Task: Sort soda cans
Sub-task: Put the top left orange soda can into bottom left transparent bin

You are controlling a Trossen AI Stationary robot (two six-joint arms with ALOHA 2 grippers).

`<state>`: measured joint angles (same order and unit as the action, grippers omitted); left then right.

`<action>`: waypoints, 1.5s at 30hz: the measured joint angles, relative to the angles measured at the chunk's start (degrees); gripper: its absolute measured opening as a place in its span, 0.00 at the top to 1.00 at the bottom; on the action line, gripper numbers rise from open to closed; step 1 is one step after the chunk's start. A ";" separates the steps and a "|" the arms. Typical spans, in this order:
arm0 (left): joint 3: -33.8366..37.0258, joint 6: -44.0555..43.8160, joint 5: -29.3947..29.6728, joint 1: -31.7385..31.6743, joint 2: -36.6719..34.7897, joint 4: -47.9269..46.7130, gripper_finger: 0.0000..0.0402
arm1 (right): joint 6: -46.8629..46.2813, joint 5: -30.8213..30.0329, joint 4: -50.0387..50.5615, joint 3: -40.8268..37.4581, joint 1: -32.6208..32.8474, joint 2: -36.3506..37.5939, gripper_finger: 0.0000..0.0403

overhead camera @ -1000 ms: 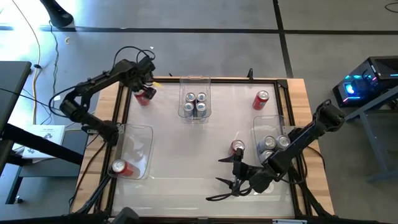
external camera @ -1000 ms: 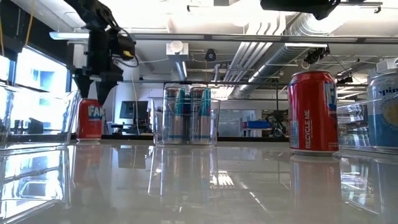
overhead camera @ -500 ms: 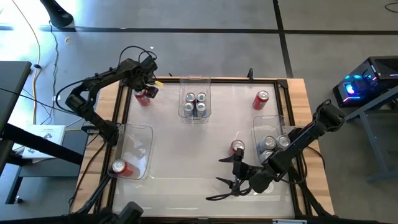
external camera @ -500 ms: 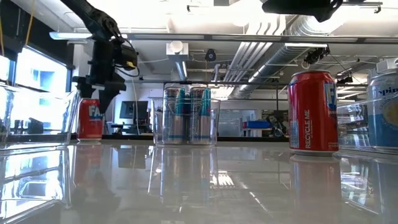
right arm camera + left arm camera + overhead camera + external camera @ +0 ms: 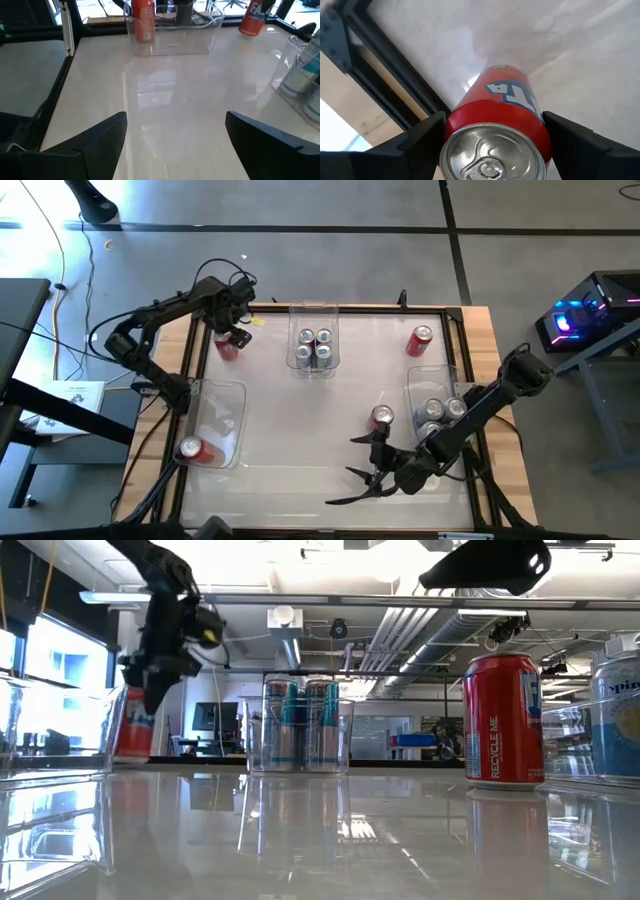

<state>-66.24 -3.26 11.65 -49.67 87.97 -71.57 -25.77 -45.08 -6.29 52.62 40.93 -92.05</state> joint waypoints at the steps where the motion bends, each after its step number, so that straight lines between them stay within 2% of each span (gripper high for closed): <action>1: -0.76 0.70 -0.01 0.97 -0.61 -0.58 0.26 | 0.12 -0.10 -0.45 0.00 0.00 0.00 0.17; 6: -6.46 3.03 0.32 7.63 -3.48 -4.71 0.26 | 3.57 -1.59 -2.79 0.00 0.00 0.00 0.17; 10: -12.33 -1.07 -2.35 14.58 -6.97 -7.87 0.27 | 3.72 -1.61 -2.88 0.00 0.00 0.02 0.17; 14: -16.48 -5.57 -4.49 24.09 -11.44 -11.94 0.27 | 3.88 -2.06 -3.26 0.00 0.00 0.02 0.17; 18: -17.22 -2.95 -10.38 36.18 -15.55 -13.32 0.27 | 6.03 -2.36 -4.38 0.00 -0.06 0.02 0.17; 23: -17.06 -8.62 -7.77 50.19 -16.51 -19.49 0.27 | 7.22 -2.36 -5.30 0.00 -0.04 0.07 0.17; 28: -16.52 -16.86 -7.91 58.78 -16.05 -18.27 0.27 | 7.42 -2.33 -5.50 0.00 -0.04 0.09 0.17; 32: -14.09 -22.06 -9.44 63.46 -15.72 -18.20 0.27 | 7.36 -2.31 -5.79 0.00 -0.04 0.11 0.17; 36: -8.53 -25.48 -10.00 67.30 -15.88 -18.46 0.27 | 7.75 -2.29 -5.88 0.00 -0.04 0.11 0.17; 41: -0.63 -26.54 -9.87 68.61 -16.39 -18.42 0.27 | 8.27 -2.23 -5.96 0.00 -0.04 0.11 0.17; 45: 5.21 -26.81 -12.36 68.61 -16.76 -18.25 0.27 | 8.27 -2.20 -5.96 0.00 -0.02 0.11 0.17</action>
<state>-61.03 -30.07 -0.70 18.94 71.21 -89.82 -17.50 -47.29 -12.25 52.62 40.91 -91.94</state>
